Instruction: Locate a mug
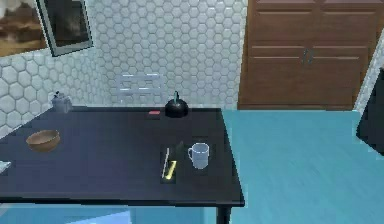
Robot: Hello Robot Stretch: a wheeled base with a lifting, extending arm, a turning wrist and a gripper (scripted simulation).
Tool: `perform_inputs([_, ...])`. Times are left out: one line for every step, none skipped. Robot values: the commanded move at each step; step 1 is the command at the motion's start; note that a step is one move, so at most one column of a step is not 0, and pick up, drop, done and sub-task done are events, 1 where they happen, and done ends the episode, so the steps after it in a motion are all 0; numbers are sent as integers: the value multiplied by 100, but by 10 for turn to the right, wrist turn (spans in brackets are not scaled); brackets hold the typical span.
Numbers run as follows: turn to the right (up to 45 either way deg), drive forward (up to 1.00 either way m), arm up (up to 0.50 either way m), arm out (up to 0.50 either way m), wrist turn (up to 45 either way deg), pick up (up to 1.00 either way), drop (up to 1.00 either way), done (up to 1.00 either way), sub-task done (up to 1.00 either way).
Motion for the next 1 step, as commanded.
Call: perform_inputs([0, 0, 0, 0, 0, 0, 0, 100, 0])
